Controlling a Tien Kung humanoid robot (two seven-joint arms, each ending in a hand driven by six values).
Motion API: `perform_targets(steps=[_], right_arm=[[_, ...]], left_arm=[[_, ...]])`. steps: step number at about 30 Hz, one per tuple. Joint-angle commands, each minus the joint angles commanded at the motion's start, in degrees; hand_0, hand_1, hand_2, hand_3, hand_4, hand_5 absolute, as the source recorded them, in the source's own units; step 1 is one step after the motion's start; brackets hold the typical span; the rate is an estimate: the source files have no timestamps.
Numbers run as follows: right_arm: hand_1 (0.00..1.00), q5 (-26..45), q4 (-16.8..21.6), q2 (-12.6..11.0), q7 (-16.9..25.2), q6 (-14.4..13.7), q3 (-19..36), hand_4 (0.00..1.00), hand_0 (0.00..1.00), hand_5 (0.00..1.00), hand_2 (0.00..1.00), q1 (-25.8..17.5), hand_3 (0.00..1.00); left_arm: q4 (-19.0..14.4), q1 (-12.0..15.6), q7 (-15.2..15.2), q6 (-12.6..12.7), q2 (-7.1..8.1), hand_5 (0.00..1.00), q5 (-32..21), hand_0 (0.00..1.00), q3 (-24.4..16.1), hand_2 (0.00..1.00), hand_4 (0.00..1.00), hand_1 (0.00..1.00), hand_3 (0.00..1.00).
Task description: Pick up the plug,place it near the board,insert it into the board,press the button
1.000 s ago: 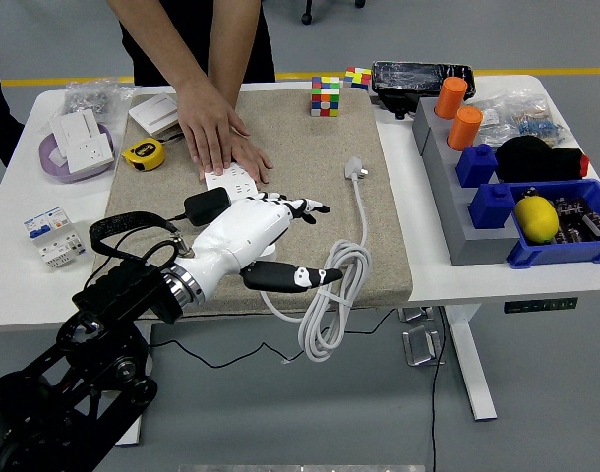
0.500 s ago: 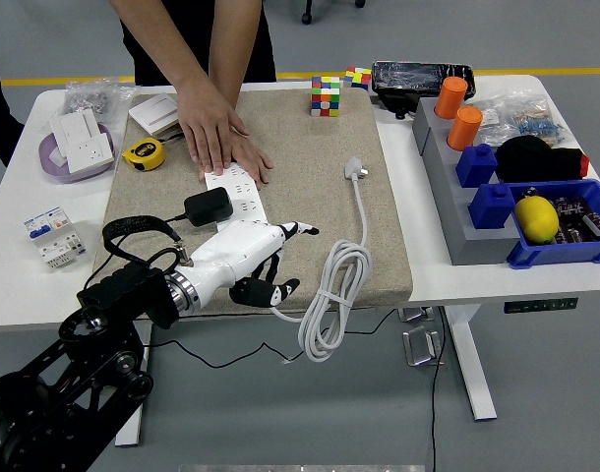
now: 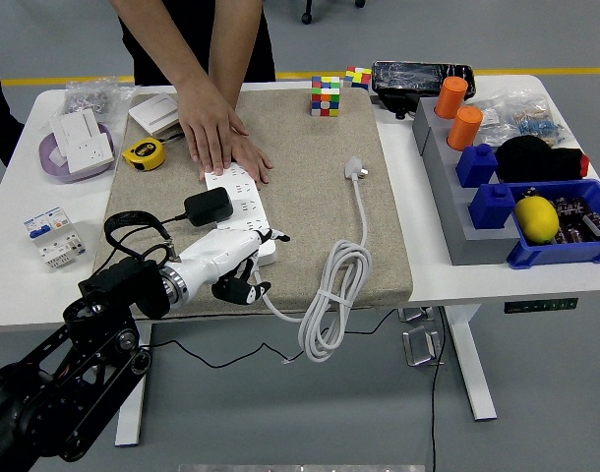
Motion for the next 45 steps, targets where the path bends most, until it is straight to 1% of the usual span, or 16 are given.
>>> perform_targets(steps=[4, 8, 9, 10, 12, 15, 17, 24, 27, 31, 37, 45], right_arm=[[0.759, 0.06, 0.0, -0.01, 0.01, 0.0, 0.05, 0.998, 0.836, 0.998, 0.747, 0.13, 0.776], [0.759, 0.1, -0.02, 0.01, 0.02, 0.0, 0.15, 0.998, 0.836, 0.998, 0.747, 0.16, 0.776], [0.759, 0.14, -0.03, 0.01, 0.02, -0.01, 0.16, 0.998, 0.836, 0.998, 0.747, 0.16, 0.776], [0.759, 0.14, -0.04, 0.02, 0.02, -0.01, 0.18, 0.998, 0.836, 0.998, 0.747, 0.15, 0.776], [0.759, 0.13, -0.03, 0.03, 0.02, -0.01, 0.27, 0.998, 0.836, 0.998, 0.747, 0.14, 0.776], [0.759, 0.12, -0.04, 0.09, 0.02, 0.0, 0.35, 0.998, 0.835, 0.998, 0.747, 0.13, 0.777], [0.759, 0.07, -0.03, 0.09, 0.04, -0.01, 0.47, 0.998, 0.835, 0.998, 0.747, 0.17, 0.777], [0.759, 0.02, 0.0, 0.08, 0.04, -0.01, 0.56, 0.998, 0.835, 0.998, 0.747, 0.32, 0.777], [0.759, 0.07, -0.03, 0.11, 0.04, -0.01, 0.57, 0.998, 0.837, 0.998, 0.747, 0.3, 0.777], [0.759, 0.12, -0.05, 0.11, 0.04, -0.01, 0.6, 0.998, 0.837, 0.998, 0.747, 0.24, 0.777], [0.759, 0.1, -0.05, 0.11, 0.06, -0.01, 0.63, 0.998, 0.837, 0.998, 0.747, 0.28, 0.777], [0.759, 0.06, -0.02, 0.09, 0.06, -0.02, 0.59, 0.998, 0.837, 0.998, 0.747, 0.35, 0.777]], left_arm=[[2.79, -1.02, -0.71, 1.24, -0.03, 0.002, 0.0, 0.175, -0.89, 0.136, 0.651, 0.054, 0.87], [4.49, -1.42, -0.93, 1.41, 0.09, 0.002, 0.0, 0.175, -1.57, 0.136, 0.651, 0.054, 0.87], [4.81, -1.45, -0.95, 1.21, 0.17, 0.002, 0.0, 0.174, -1.71, 0.136, 0.644, 0.055, 0.802], [5.0, -1.45, -0.98, 1.1, 0.22, 0.002, 0.0, 0.174, -1.79, 0.136, 0.644, 0.055, 0.802], [5.22, -1.4, -1.0, 0.85, 0.34, 0.002, 0.0, 0.174, -1.88, 0.136, 0.644, 0.055, 0.802], [5.29, -1.28, -0.81, -0.88, 0.57, 0.002, 0.0, 0.172, -2.05, 0.135, 0.646, 0.053, 0.792], [5.21, -1.24, -0.7, -1.23, 0.73, 0.002, 0.0, 0.172, -2.18, 0.135, 0.646, 0.053, 0.792], [5.96, -1.91, -0.78, -0.32, 0.79, 0.002, 0.0, 0.174, -3.02, 0.135, 0.645, 0.052, 0.805], [6.27, -2.18, -0.79, -0.33, 0.84, 0.002, 0.0, 0.174, -3.25, 0.135, 0.645, 0.053, 0.818], [6.66, -2.36, -0.86, -0.44, 0.88, 0.002, 0.0, 0.174, -3.47, 0.135, 0.645, 0.053, 0.818], [7.72, -2.37, -1.18, 0.3, 0.79, 0.002, 0.0, 0.174, -3.57, 0.135, 0.643, 0.052, 0.814], [8.34, -2.31, -1.26, -0.13, 0.71, 0.002, 0.0, 0.173, -3.65, 0.135, 0.642, 0.052, 0.804]])
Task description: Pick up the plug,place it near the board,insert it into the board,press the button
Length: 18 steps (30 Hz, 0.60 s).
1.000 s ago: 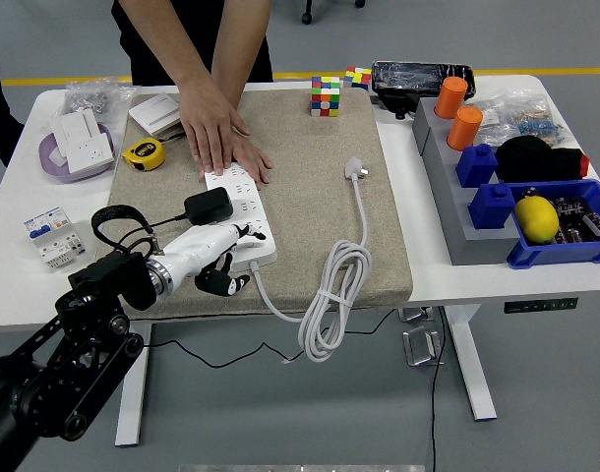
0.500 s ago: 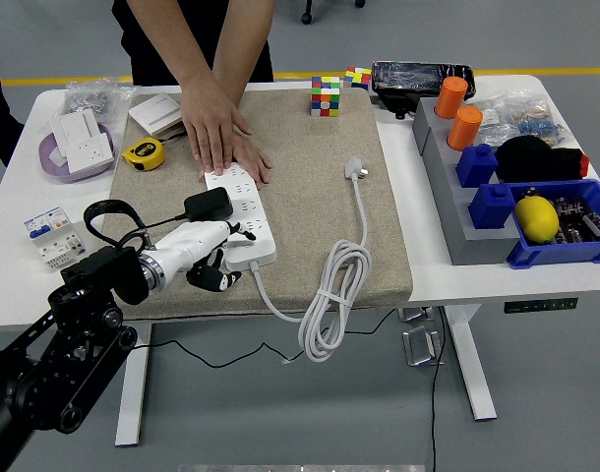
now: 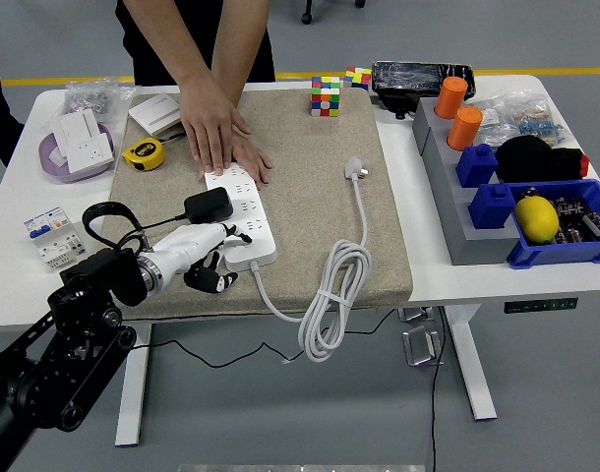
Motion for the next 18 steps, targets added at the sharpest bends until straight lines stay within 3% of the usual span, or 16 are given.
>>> perform_targets(steps=[18], right_arm=[[0.759, 0.01, 0.02, -0.08, -0.01, 0.0, -0.28, 0.998, 0.837, 0.998, 0.747, -0.25, 0.776]], left_arm=[[1.7, 0.34, -0.2, 0.03, -0.05, 0.002, 0.0, 0.174, 0.73, 0.135, 0.64, 0.051, 0.798]])
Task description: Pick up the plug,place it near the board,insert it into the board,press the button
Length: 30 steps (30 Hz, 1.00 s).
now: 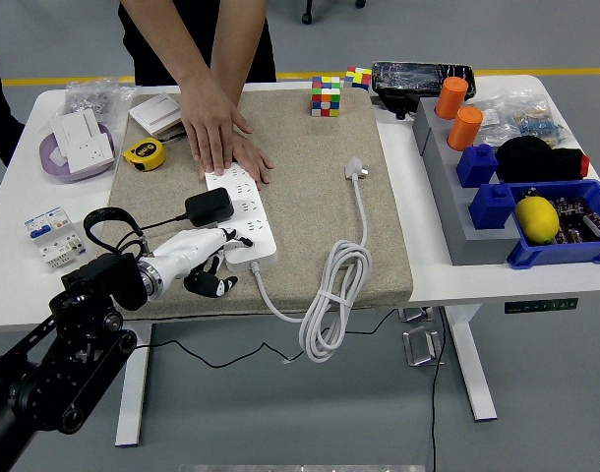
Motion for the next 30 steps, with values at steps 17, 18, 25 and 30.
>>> perform_targets(steps=[17, 18, 25, 30], right_arm=[[0.759, -0.02, 0.0, 0.02, -0.07, -0.03, 0.26, 0.998, 0.836, 0.998, 0.747, 0.05, 0.777], [0.759, -0.04, 0.0, 0.03, -0.07, -0.04, 0.3, 0.998, 0.836, 0.998, 0.747, 0.06, 0.776], [0.759, -0.17, 0.01, 0.12, -0.09, -0.04, 0.59, 0.998, 0.836, 0.998, 0.748, 0.14, 0.777], [0.759, -0.21, -0.02, 0.21, -0.13, -0.03, 0.75, 0.998, 0.836, 0.998, 0.748, 0.0, 0.777]], left_arm=[[-6.89, 1.22, -0.39, 1.2, -0.08, 0.002, 0.0, 0.176, -2.22, 0.135, 0.633, 0.052, 0.794], [-8.4, 1.55, -0.46, 1.57, -0.15, 0.002, 0.0, 0.186, -2.6, 0.145, 0.59, 0.066, 0.776], [-17.06, 4.65, -1.77, 9.16, -1.03, 0.137, 0.0, 0.288, -4.92, 0.369, 0.501, 0.265, 0.631], [-21.56, 6.94, -4.87, 16.31, -2.36, 0.137, 0.0, 0.288, -7.08, 0.369, 0.501, 0.265, 0.631]])
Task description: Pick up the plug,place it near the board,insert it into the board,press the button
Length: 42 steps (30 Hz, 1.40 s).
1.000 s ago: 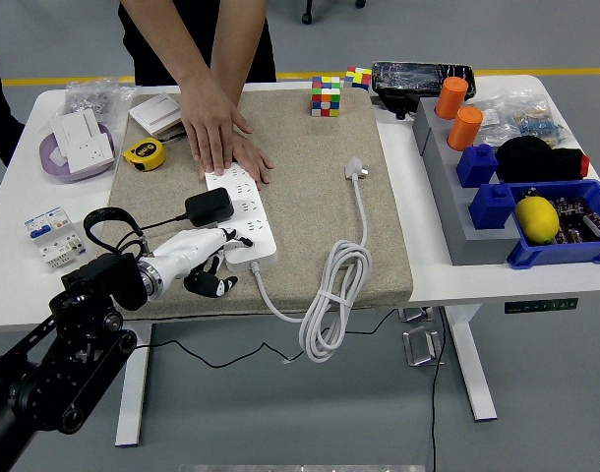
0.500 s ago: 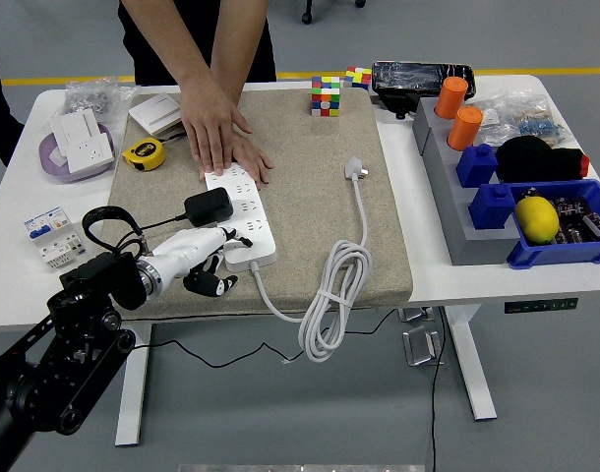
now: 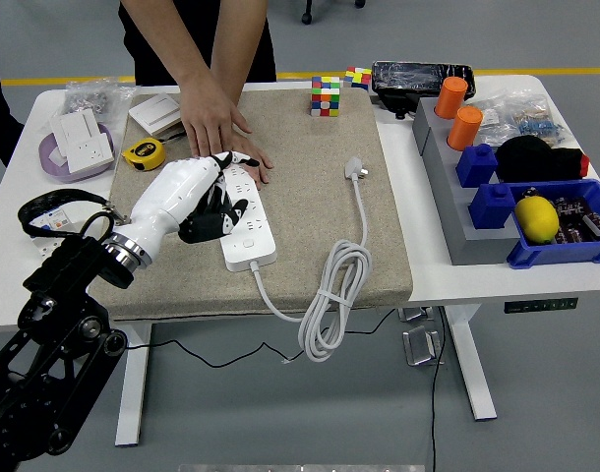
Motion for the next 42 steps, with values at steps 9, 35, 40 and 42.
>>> perform_targets(steps=[9, 35, 40, 42], right_arm=[[0.759, -0.15, 0.03, 0.05, 0.03, -0.01, 0.29, 0.998, 0.836, 0.998, 0.748, -0.01, 0.776], [0.759, 0.05, 0.13, -0.14, -0.01, -0.07, -0.48, 0.998, 0.835, 0.998, 0.747, -0.06, 0.776], [0.759, 0.18, 0.12, -0.24, -0.03, -0.05, -0.6, 0.998, 0.835, 0.998, 0.747, 0.07, 0.776], [0.759, 0.26, 0.11, -0.28, -0.04, -0.06, -0.61, 0.998, 0.835, 0.998, 0.747, 0.09, 0.776]], left_arm=[[1.95, 2.65, 2.05, -5.14, -1.28, 0.582, -21.03, 0.913, -2.81, 0.971, 0.998, 0.96, 0.93], [1.43, 2.73, -3.93, -7.64, -0.62, 0.254, -34.82, 0.478, -4.68, 0.417, 0.842, 0.408, 0.998], [2.67, 0.18, -6.52, -6.88, 1.32, 0.002, -23.15, 0.255, -2.65, 0.19, 0.584, 0.097, 0.987], [3.26, -0.69, -6.84, -7.03, 1.78, 0.002, -18.3, 0.255, -1.89, 0.19, 0.584, 0.097, 0.987]])
